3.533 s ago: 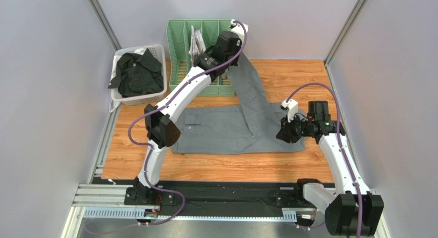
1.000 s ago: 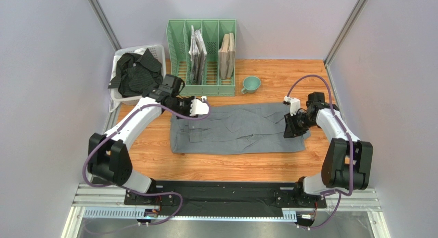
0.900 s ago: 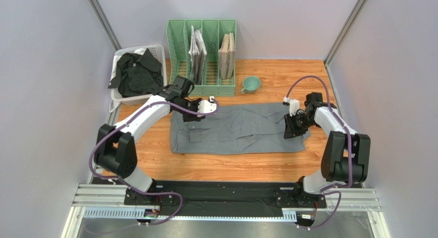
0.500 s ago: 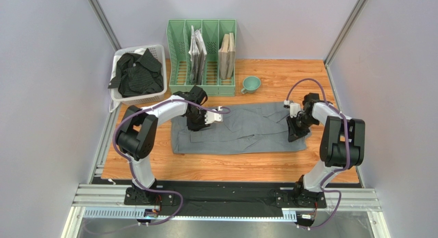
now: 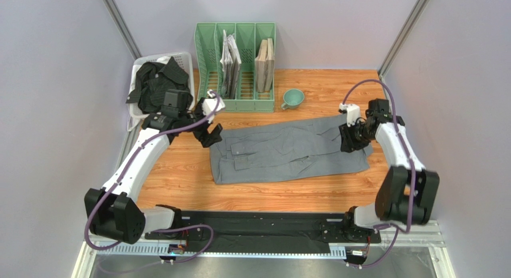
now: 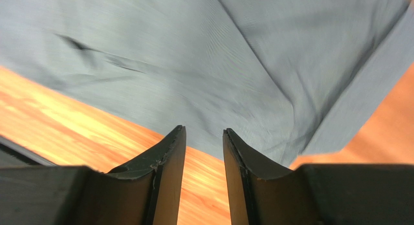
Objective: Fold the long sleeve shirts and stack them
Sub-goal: Fold the shirt
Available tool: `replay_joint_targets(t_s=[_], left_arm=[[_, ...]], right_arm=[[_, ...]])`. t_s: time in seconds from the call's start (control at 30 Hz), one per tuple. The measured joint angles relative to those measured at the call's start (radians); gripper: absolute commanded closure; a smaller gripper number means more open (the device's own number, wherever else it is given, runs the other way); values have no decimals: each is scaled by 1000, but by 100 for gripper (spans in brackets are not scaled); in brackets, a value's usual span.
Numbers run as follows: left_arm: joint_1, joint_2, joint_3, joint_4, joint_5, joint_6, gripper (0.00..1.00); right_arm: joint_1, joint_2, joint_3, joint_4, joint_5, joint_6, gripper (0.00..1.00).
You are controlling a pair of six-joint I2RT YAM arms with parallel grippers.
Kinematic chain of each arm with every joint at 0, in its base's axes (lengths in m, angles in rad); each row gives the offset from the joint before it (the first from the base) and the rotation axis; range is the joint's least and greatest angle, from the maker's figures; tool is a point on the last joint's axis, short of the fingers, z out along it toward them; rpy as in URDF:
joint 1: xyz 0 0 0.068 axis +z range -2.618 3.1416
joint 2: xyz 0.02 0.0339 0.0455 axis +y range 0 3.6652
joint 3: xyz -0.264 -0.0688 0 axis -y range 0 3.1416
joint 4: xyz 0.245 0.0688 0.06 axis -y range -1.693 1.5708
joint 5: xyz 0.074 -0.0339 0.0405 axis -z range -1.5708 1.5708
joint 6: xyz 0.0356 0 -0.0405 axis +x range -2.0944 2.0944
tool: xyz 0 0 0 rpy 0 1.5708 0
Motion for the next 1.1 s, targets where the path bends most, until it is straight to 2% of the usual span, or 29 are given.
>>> replay_joint_targets(t_s=[0.03, 0.07, 0.1, 0.23, 0.37, 0.6, 0.77, 0.83, 0.93, 1.1], left_arm=[[36, -10, 0, -7, 39, -42, 7], [63, -14, -3, -14, 68, -83, 1], [85, -15, -7, -19, 90, -115, 1], [203, -21, -67, -27, 216, -300, 1], [347, -59, -157, 13, 275, -517, 1], [435, -185, -237, 79, 259, -776, 1], [542, -223, -294, 88, 244, -922, 11], [583, -235, -352, 96, 251, -1000, 12], [595, -252, -420, 89, 251, -1093, 12], [595, -343, -463, 86, 230, -1167, 13]], right_arm=[[36, -69, 0, 3, -13, -2, 62], [78, -128, 0, 6, -28, -3, 62], [144, -178, 0, 13, -32, -2, 64], [472, -255, -3, 79, -34, 19, 69], [789, -169, -32, 192, 34, 57, 69], [1151, 93, -28, 316, 193, 95, 68], [1289, 247, 111, 350, 233, 133, 71], [1317, 288, 166, 380, 241, 139, 71], [1349, 360, 238, 436, 246, 146, 72], [1368, 453, 281, 471, 244, 162, 74]])
